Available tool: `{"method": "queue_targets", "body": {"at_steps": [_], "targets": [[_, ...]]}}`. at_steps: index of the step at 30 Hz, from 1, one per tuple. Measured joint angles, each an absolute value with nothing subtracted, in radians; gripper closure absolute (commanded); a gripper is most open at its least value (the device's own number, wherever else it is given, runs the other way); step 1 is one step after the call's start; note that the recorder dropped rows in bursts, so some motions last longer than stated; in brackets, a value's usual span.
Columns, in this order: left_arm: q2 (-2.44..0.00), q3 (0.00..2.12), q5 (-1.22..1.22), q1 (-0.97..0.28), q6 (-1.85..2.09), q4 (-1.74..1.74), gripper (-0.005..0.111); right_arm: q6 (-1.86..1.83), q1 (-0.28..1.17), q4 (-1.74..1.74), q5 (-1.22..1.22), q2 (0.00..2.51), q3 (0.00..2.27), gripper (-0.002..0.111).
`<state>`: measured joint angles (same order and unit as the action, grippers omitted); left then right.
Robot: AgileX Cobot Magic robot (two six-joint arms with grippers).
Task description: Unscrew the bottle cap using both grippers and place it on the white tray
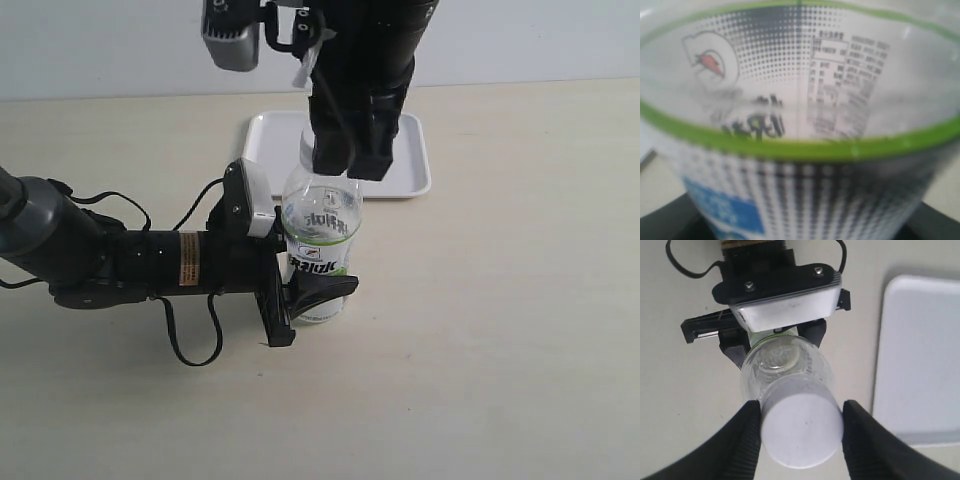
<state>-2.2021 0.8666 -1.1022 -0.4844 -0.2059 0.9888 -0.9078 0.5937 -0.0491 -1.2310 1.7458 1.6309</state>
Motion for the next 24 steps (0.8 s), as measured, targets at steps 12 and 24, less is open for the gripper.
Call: {"method": "queue_targets", "body": {"at_steps": [12,24], "targets": [[-2.202,0.867,-1.102,-0.484,-0.210,0.987,0.107,-1.669,0.594,-0.047,-1.224,1.742,1.631,0.108],[-2.202,0.867,-1.100,-0.484,-0.216,0.987,0.107,-2.031,0.594,-0.050,-1.224,1.722,1.631,0.108]]}}
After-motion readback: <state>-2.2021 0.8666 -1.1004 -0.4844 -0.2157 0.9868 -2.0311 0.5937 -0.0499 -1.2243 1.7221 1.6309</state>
